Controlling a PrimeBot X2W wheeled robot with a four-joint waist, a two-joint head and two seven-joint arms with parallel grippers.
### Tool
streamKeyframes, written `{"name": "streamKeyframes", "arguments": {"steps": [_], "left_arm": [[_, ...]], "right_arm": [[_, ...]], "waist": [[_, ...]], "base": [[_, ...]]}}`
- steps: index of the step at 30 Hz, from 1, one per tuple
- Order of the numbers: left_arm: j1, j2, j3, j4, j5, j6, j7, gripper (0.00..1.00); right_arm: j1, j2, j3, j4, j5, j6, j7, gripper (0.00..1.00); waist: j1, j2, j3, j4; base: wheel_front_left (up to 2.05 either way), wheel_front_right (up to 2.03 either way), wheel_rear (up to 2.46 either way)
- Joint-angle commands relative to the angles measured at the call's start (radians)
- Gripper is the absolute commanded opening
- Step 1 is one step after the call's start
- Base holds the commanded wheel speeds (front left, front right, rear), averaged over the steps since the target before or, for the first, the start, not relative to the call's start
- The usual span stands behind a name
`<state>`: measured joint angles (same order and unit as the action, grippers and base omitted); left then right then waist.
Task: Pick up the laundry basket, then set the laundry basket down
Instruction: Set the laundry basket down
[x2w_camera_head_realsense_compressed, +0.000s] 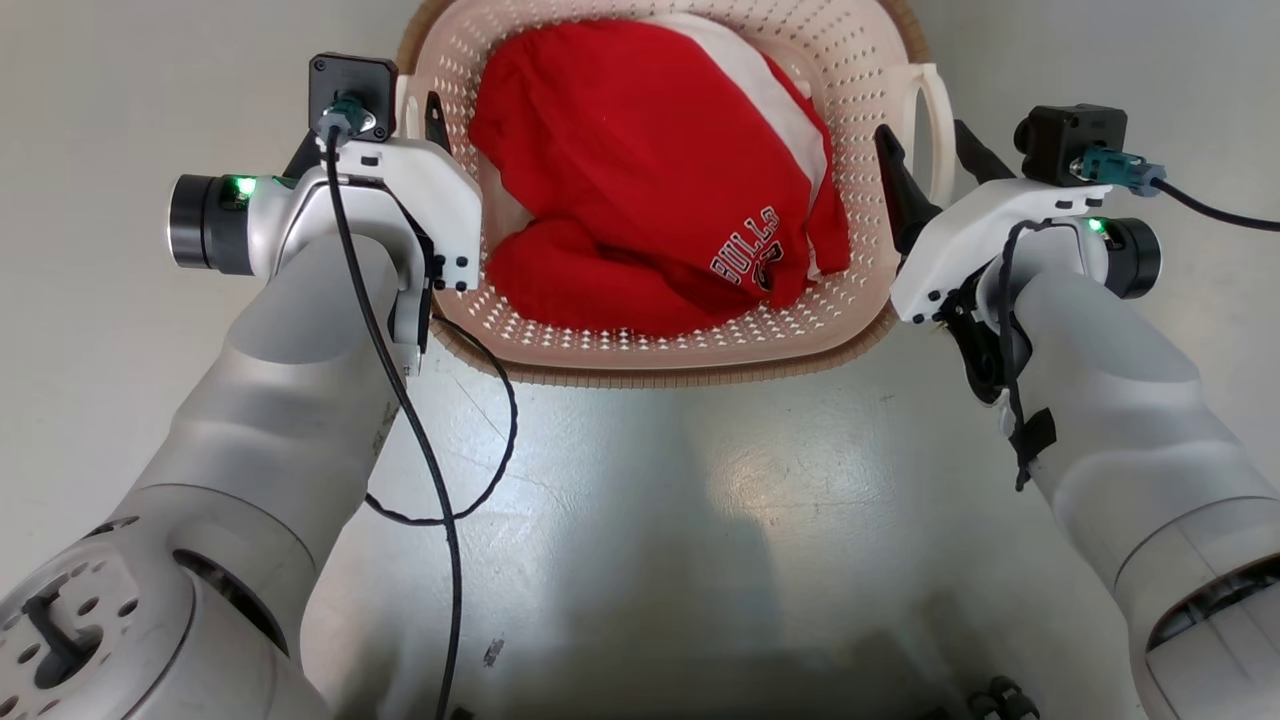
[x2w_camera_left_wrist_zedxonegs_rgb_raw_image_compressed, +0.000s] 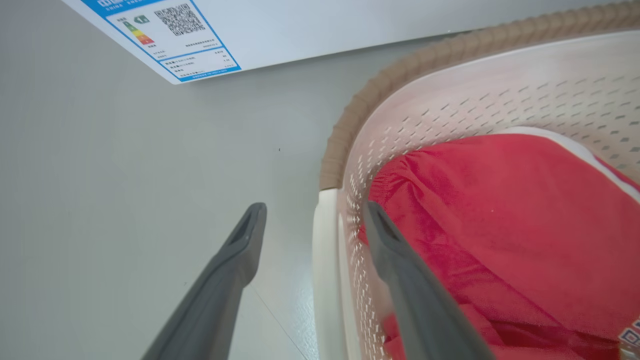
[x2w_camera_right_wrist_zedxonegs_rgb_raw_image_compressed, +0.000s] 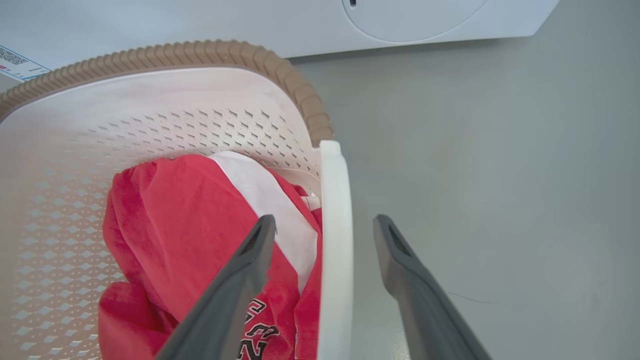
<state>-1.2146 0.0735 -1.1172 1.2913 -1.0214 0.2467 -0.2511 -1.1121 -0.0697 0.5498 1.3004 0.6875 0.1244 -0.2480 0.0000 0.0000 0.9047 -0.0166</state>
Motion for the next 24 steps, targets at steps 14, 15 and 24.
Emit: {"name": "streamKeyframes", "arguments": {"steps": [14, 15, 24], "left_arm": [[0.091, 0.041, 0.143, -0.105, 0.029, 0.005, -0.011, 1.0], [0.107, 0.043, 0.163, -0.121, 0.035, 0.0, -0.011, 1.0], [0.253, 0.068, 0.332, -0.242, 0.141, -0.016, -0.011, 1.0]], "right_arm": [[0.078, 0.017, -0.169, -0.074, -0.173, 0.006, -0.014, 1.0], [0.089, 0.015, -0.188, -0.086, -0.192, 0.006, -0.014, 1.0], [0.214, 0.007, -0.352, -0.19, -0.364, 0.006, -0.014, 1.0]], "waist": [[0.0, 0.0, -0.182, 0.004], [0.0, 0.0, -0.201, 0.005], [0.0, 0.0, -0.37, 0.014]], "base": [[0.0, 0.0, 0.0], [0.0, 0.0, 0.0], [0.0, 0.0, 0.0]]}}
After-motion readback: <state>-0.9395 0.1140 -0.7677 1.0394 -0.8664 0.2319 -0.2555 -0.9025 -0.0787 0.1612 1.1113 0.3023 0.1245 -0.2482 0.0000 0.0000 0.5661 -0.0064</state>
